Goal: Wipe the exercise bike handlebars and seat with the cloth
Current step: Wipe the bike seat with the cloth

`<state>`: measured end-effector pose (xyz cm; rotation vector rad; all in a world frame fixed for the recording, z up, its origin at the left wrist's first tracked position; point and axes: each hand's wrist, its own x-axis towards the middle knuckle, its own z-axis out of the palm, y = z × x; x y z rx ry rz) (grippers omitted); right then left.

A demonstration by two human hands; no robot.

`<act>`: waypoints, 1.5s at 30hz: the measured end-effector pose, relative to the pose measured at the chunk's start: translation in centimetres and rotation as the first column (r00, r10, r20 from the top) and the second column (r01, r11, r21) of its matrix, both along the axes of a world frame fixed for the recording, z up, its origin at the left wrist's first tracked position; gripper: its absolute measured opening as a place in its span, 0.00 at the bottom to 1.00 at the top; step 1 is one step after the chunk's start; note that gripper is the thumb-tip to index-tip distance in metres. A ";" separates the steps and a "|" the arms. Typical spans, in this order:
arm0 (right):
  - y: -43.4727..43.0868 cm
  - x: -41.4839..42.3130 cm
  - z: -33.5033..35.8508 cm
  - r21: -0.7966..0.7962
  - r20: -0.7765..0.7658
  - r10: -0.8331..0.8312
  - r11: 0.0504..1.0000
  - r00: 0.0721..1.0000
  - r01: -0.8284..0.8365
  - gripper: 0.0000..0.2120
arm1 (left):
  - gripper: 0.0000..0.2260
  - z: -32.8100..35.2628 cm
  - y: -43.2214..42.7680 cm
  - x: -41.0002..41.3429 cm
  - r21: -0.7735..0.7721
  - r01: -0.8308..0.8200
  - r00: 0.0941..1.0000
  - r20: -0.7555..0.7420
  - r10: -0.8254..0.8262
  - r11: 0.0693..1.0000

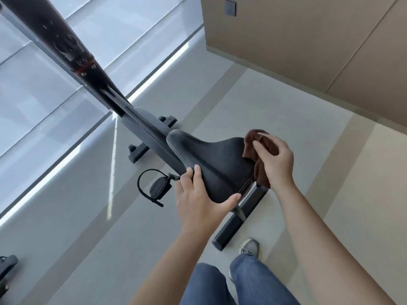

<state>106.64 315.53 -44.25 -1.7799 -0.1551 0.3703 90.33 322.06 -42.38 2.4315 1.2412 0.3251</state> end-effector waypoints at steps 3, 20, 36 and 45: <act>-0.6 -6.4 -0.6 0.049 -0.012 -0.362 0.931 0.932 0.362 0.09 | 0.48 0.0 0.7 -0.7 -0.003 0.072 0.997 0.002 -0.072 0.997; 2.9 -14.3 0.6 -0.092 0.159 -0.692 0.700 0.704 0.708 0.12 | 0.44 -0.8 9.5 -2.4 0.078 0.714 0.690 0.091 -0.718 0.696; 8.3 -21.6 -0.7 0.060 0.087 -0.919 0.390 0.384 0.919 0.11 | 0.32 -1.5 16.0 -1.5 0.197 0.916 0.335 0.104 -0.936 0.350; 6.9 -18.6 -1.1 0.189 -0.027 -0.947 0.311 0.321 0.931 0.06 | 0.23 -1.5 17.7 1.8 0.259 0.919 0.272 0.133 -0.953 0.298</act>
